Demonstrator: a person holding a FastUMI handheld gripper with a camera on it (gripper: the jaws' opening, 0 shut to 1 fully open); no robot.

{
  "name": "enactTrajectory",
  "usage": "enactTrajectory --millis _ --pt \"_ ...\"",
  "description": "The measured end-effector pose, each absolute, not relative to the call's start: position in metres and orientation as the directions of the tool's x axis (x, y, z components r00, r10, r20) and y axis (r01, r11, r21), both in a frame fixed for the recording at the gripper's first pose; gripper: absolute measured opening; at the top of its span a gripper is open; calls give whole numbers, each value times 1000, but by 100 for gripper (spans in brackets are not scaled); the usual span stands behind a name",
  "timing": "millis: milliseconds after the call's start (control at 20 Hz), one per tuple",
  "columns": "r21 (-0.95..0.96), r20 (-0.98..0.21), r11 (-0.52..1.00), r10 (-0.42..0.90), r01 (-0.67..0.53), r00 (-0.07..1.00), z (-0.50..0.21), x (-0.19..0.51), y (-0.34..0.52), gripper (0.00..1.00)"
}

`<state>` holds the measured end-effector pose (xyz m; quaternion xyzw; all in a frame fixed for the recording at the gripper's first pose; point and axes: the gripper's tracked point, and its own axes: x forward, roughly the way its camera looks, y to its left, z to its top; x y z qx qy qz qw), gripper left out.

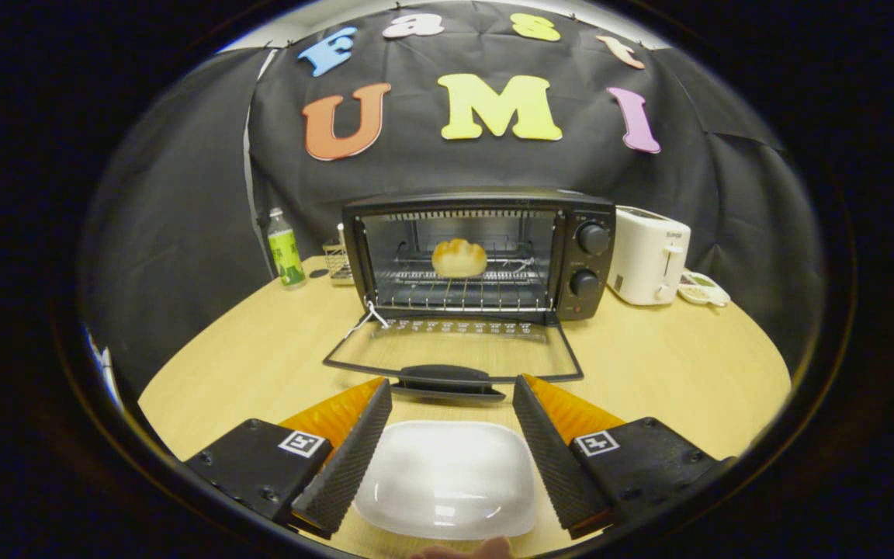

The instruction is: Open the toaster oven, put the food inside, and close the toaster oven door.

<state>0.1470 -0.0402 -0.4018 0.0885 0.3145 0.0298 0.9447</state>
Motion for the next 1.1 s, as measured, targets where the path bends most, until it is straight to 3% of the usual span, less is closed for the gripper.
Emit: enactTrajectory --millis 550,1100 --pt "166 -730 986 98 37 676 -456 165 -30 100" --pt "165 -709 983 62 80 702 -439 179 -31 100"
